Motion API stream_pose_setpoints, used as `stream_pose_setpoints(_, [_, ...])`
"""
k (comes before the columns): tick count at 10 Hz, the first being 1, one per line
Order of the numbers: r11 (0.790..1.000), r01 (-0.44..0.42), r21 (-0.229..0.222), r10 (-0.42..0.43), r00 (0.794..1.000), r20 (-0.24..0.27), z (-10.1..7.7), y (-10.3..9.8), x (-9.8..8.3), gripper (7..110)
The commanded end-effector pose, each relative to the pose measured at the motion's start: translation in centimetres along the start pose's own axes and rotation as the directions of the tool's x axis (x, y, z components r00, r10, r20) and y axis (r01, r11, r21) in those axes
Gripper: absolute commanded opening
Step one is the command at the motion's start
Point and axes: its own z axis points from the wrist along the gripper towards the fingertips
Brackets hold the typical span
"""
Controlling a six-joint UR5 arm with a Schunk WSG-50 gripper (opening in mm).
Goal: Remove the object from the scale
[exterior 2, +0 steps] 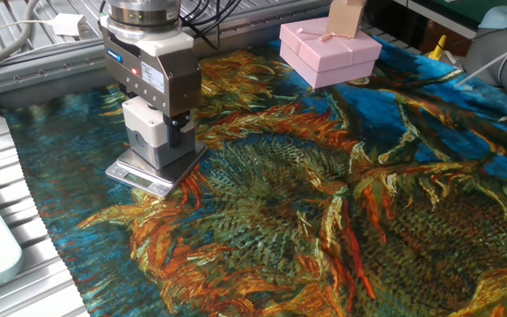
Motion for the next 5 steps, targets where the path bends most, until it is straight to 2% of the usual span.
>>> stream_pose_setpoints(1, [1.000,-0.020,-0.005,0.020,1.000,0.008,-0.12,-0.03,-0.15,7])
stream_pose_setpoints(5, [0.999,-0.034,0.005,0.034,0.999,0.007,-0.09,-0.31,-0.05,7])
